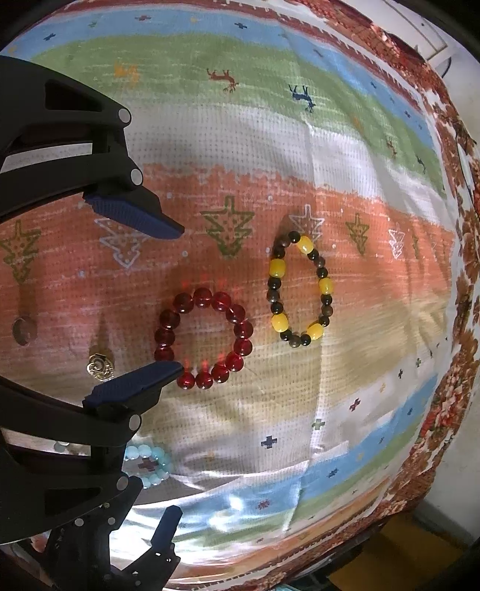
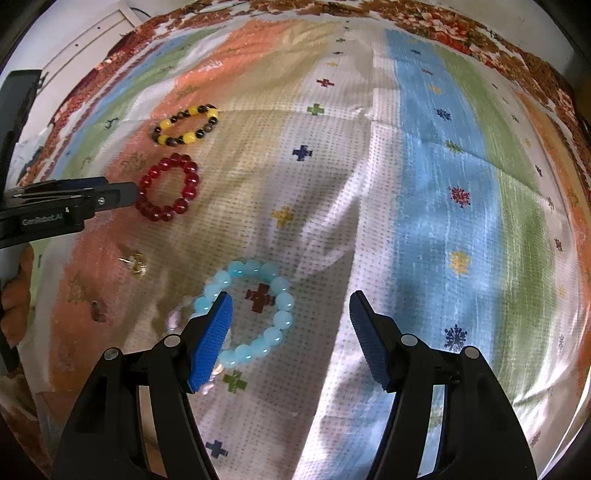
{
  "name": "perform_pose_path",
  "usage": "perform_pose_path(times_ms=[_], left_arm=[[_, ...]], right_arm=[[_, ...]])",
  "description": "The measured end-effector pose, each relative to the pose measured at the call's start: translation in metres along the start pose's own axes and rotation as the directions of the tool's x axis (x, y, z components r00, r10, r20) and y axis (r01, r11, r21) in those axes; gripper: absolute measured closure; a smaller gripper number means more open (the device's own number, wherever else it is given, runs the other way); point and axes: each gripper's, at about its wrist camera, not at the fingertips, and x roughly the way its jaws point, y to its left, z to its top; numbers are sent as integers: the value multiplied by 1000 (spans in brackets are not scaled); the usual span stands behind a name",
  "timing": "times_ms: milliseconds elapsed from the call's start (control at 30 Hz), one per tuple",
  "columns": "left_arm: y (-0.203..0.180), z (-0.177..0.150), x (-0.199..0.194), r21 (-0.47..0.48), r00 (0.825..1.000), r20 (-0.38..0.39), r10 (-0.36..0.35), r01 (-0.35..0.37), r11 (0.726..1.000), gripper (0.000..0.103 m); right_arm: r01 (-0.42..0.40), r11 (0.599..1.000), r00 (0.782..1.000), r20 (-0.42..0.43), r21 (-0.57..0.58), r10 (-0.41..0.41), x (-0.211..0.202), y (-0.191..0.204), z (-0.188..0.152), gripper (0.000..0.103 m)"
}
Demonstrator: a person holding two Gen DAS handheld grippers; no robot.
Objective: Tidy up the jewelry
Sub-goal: 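Close the left tool on the red bracelet while the right tool grips the light-blue bracelet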
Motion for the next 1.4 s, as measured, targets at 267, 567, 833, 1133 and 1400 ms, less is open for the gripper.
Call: perform_pose_path(times_ms=[267,567,833,1133,1400], left_arm=[[6,8,14,-19,1000,-13,15,-15,1000,34],[7,13,28,11,997,-18,71,-71,997,36],[7,11,28,20,994,-3,110,-110,994,59],[6,9,25,26,996,-10,91,-90,996,90],[1,6,3,18,998,27,52,-53,998,90]], right_arm=[[29,999,999,-19,-20,-29,11,2,4,38],[66,996,997,-31,-53,-67,21,4,6,38],[116,991,993,-15,-71,-118,20,3,7,64],[130,990,991,2,-54,-131,13,-10,6,91],[102,994,993,65,-25,-100,-9,-10,10,91]])
